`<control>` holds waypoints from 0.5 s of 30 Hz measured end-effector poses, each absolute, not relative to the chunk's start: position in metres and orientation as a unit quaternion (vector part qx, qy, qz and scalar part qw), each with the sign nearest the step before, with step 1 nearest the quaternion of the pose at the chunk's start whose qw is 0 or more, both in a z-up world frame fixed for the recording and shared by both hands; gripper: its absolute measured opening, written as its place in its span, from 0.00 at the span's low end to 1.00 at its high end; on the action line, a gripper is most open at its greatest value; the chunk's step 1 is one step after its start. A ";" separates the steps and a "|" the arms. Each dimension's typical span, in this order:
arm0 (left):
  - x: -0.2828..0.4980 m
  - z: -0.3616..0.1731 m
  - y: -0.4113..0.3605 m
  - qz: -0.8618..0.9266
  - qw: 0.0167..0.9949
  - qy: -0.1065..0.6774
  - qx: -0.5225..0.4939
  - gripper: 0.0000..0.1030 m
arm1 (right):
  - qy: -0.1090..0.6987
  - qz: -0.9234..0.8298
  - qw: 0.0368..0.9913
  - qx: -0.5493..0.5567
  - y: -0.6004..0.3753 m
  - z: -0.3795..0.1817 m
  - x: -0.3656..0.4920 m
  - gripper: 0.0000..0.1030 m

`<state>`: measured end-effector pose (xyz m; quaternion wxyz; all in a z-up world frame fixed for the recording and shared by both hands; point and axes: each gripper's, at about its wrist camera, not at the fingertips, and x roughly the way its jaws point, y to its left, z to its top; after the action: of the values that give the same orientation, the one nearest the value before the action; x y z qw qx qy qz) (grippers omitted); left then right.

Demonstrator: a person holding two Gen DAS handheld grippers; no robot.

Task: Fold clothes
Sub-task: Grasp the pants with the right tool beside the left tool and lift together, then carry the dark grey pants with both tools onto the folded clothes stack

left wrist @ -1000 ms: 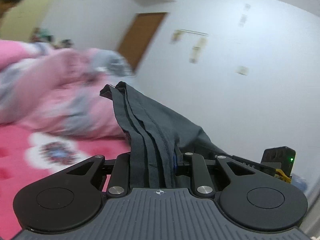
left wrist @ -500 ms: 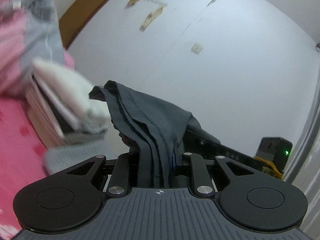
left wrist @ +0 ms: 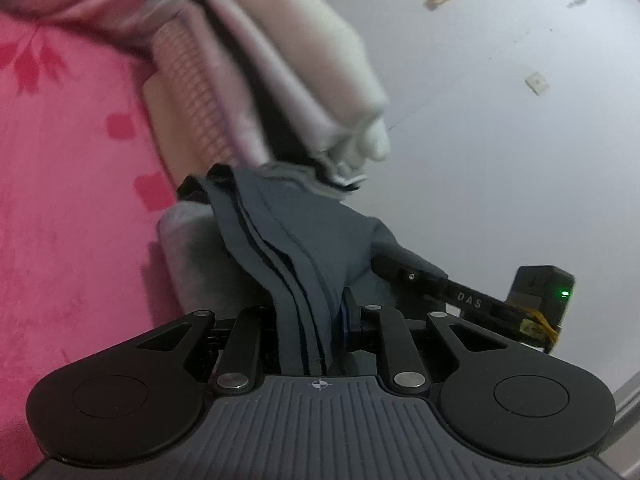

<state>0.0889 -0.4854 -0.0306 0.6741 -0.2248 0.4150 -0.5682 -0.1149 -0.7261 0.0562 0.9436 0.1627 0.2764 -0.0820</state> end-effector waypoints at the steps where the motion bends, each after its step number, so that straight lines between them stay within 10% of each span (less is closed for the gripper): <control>1: 0.091 -0.034 -0.485 -0.568 0.672 0.417 -0.228 0.16 | 0.283 -0.076 0.939 0.178 -0.736 0.047 -0.110 0.38; 8: 0.094 -0.033 -0.493 -0.575 0.665 0.417 -0.231 0.18 | 0.248 -0.060 0.920 0.297 -0.780 0.034 -0.114 0.45; 11: 0.097 -0.033 -0.488 -0.571 0.659 0.424 -0.246 0.36 | 0.230 -0.051 0.911 0.338 -0.794 0.029 -0.114 0.45; 15: 0.105 -0.032 -0.493 -0.561 0.664 0.420 -0.260 0.48 | 0.202 -0.033 0.908 0.365 -0.805 0.028 -0.115 0.21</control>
<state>0.1054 -0.4929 -0.0316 0.6640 -0.2601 0.4198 -0.5614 -0.1152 -0.8052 0.0277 0.9083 0.3650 0.2017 -0.0327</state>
